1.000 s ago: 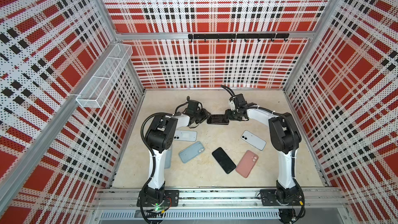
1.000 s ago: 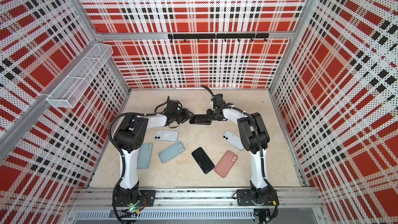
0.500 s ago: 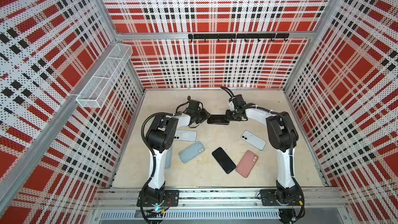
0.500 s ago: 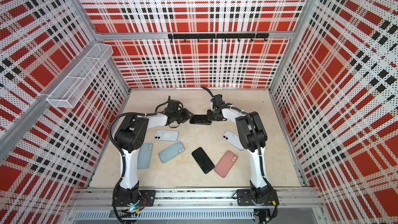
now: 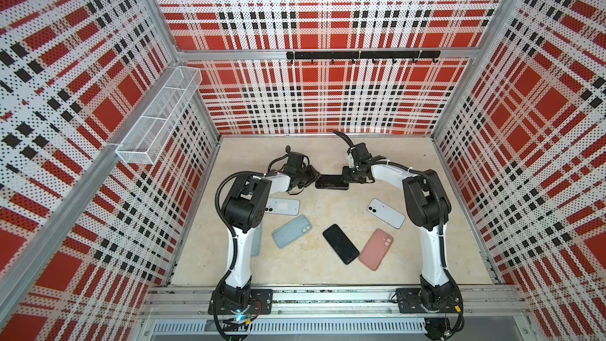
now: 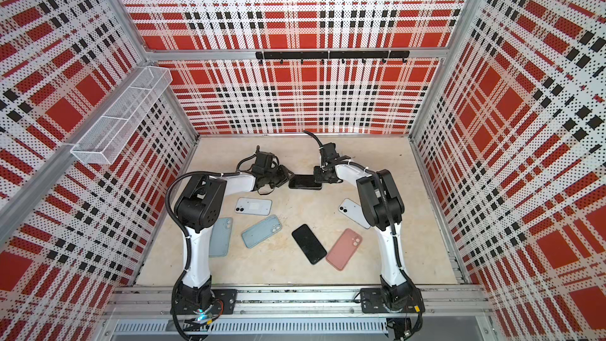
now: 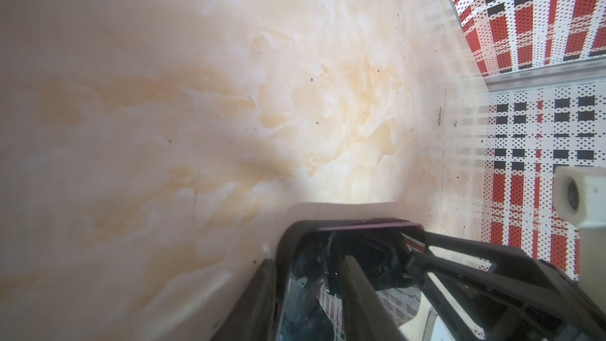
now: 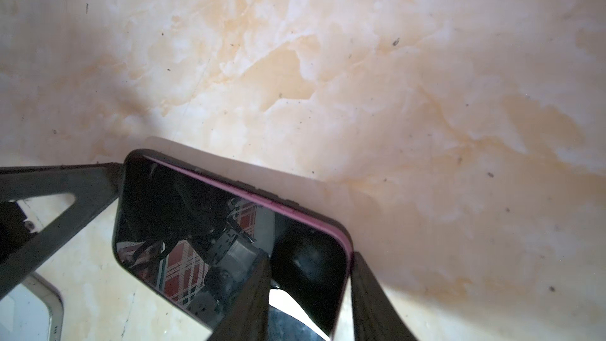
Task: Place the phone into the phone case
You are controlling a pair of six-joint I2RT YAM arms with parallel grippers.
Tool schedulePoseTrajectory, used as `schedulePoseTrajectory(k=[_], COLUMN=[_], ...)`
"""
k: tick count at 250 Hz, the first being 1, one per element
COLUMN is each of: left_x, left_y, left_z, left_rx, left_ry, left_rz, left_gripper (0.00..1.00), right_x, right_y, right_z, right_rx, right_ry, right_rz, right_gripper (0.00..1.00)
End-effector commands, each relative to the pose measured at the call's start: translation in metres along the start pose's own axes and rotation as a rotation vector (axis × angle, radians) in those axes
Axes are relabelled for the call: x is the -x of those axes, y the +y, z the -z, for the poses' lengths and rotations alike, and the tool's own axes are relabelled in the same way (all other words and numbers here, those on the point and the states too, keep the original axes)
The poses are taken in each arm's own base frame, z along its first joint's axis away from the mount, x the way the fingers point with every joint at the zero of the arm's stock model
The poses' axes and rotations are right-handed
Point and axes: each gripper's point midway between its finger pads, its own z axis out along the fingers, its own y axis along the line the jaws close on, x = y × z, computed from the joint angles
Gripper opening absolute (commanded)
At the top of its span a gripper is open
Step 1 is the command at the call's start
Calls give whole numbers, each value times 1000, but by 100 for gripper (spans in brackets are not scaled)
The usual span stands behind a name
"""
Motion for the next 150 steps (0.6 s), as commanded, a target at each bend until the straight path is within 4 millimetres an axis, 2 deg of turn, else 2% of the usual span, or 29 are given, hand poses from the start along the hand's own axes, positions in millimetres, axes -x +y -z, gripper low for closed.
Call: schedulePoseTrajectory(k=[1,45,87,150], left_x=[-30,-28,-26,-32], left_y=[24,26,26,26], left_z=[-10,-7,-1,-2], left_rx=[83,98,114,111], left_ry=[79,71,70,95], left_rz=[15,13,-2,-3], left_gripper=[38,40,41,41], right_x=[-44,-33,-24,-38], right_y=[18,14,6,20], right_z=[-33,-15,1,-4], right_rx=[48,52,126,299], right_ry=[114,67,33,100], right_rz=[37,26,-51,-82], right_gripper=[42,55,65,69])
